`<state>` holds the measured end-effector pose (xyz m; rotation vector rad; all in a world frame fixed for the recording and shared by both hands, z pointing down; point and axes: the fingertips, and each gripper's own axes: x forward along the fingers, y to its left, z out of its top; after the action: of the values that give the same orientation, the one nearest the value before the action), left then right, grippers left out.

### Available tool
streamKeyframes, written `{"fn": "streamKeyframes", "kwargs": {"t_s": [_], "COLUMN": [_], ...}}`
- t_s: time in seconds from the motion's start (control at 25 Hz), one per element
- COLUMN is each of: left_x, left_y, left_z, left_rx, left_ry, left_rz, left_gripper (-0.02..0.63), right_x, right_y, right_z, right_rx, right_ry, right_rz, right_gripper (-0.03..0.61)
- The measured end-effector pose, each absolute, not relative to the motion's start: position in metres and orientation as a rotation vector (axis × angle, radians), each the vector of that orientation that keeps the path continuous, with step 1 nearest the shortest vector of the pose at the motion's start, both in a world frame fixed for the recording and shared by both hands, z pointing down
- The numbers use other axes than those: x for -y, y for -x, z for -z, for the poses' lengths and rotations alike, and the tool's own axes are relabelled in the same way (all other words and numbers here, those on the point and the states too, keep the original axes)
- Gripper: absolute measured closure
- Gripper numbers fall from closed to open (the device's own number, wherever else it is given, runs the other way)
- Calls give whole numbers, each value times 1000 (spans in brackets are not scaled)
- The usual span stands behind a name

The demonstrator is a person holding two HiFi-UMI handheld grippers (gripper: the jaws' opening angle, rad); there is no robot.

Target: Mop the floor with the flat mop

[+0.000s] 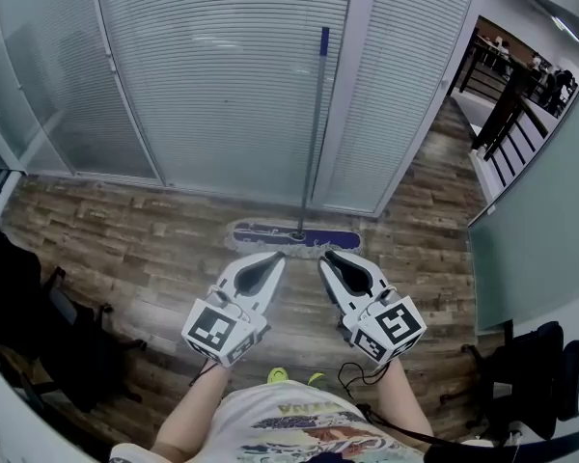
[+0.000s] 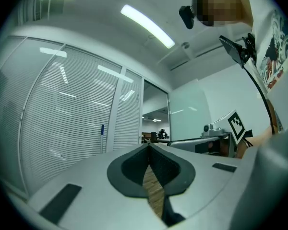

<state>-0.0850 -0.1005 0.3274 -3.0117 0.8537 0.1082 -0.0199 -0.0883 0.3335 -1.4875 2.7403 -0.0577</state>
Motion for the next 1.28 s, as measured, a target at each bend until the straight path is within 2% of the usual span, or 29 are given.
{"fn": "streamKeyframes", "kwargs": {"t_s": [0.48,0.8,1.28], "left_x": [126,196,318], "left_y": [82,66,-17], "left_z": [-356,-372,-380], "left_rx": [-863,-943,-1007], "left_ry": [3069,3045,3036], "left_rz": [-67,-20,54], "left_gripper": [609,609,609], "right_x": [114,188,316], "right_y": [27,3,-85], "right_z": [-359,-378,-395], "right_rx": [-2807,-2802,-2806], "right_ry": [1565,1585,1562], "right_rz": [50,76,181], "right_gripper": [538,537,537]}}
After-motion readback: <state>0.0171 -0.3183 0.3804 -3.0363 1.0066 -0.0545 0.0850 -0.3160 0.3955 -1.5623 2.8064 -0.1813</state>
